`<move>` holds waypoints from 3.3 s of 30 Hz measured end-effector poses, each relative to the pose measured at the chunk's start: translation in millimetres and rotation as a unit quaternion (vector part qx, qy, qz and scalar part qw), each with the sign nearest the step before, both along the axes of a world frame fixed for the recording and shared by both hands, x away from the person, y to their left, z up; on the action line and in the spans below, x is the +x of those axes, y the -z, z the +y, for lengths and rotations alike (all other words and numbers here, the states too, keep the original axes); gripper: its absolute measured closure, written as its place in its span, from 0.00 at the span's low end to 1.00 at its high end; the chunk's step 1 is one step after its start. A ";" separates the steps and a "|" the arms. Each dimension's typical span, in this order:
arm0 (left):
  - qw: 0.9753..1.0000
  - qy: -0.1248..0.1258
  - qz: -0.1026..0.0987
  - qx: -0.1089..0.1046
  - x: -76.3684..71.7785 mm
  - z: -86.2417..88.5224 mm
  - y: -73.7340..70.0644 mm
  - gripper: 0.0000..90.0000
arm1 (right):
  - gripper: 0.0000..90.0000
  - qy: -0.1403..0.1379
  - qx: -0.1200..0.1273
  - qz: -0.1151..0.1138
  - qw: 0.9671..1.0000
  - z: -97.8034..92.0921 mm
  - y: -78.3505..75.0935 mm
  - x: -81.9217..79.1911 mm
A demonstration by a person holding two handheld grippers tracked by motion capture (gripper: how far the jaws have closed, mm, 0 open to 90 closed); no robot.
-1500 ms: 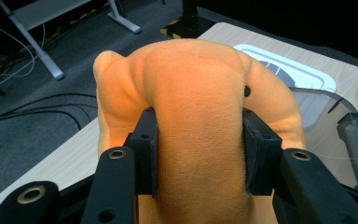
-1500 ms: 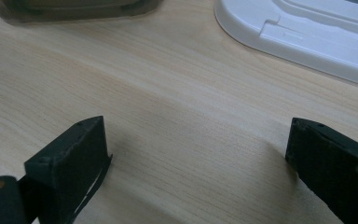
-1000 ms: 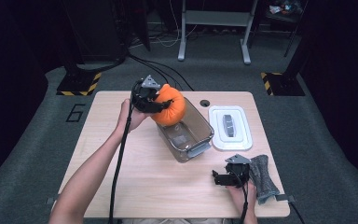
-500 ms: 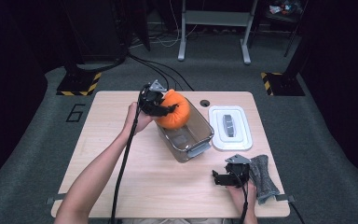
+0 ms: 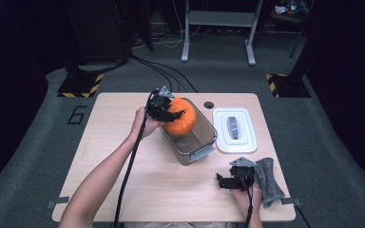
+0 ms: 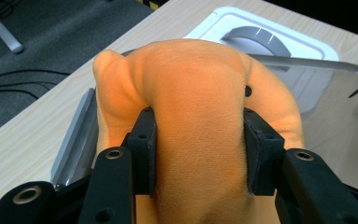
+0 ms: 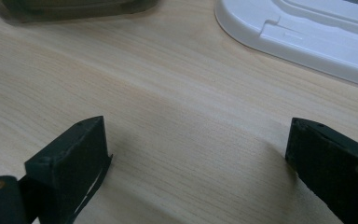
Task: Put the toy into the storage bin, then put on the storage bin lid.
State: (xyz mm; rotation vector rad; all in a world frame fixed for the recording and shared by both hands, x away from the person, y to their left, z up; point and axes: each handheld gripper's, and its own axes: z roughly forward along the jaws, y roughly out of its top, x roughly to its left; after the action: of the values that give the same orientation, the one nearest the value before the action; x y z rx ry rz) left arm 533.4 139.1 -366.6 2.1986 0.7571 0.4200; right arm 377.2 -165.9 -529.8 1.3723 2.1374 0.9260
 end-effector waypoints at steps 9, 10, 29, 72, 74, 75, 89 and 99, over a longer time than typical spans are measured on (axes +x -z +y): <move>1.000 -0.004 0.011 0.025 7.9 -7.5 12.0 0.60 | 0.05 -0.003 -0.002 -0.001 1.000 -0.1 0.0 -0.2; 1.000 -0.005 0.012 0.027 8.8 -8.0 13.3 0.60 | 0.05 -0.003 -0.002 -0.001 1.000 -0.1 0.0 -0.2; 0.996 -0.011 0.042 0.075 18.3 -21.9 30.9 0.58 | 0.06 -0.005 -0.003 -0.001 1.000 0.1 -0.3 -0.7; 0.999 -0.017 0.047 0.018 6.6 1.8 14.0 0.14 | 0.06 -0.005 0.001 0.001 1.000 -0.7 0.0 0.3; 0.999 -0.016 0.041 0.010 2.6 6.3 10.9 0.13 | 0.06 -0.009 0.001 0.004 1.000 -1.2 -0.3 0.3; 0.999 -0.016 0.041 0.008 0.5 8.6 9.3 0.12 | 0.06 -0.009 0.001 0.005 1.000 -1.2 -0.4 0.3; 0.999 -0.035 0.003 -0.033 -29.8 51.2 -1.6 0.10 | 0.05 -0.006 0.002 0.005 1.000 -1.2 -0.4 0.5; 0.997 -0.051 -0.019 -0.048 -60.7 83.3 3.8 0.06 | 0.03 -0.008 -0.005 0.006 1.000 0.3 -8.0 -0.6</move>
State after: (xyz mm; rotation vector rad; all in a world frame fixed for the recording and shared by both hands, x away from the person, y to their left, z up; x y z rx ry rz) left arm 472.7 222.4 -370.3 2.0622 0.8539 0.4660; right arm 376.6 -165.6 -521.9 1.3604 2.1626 0.9147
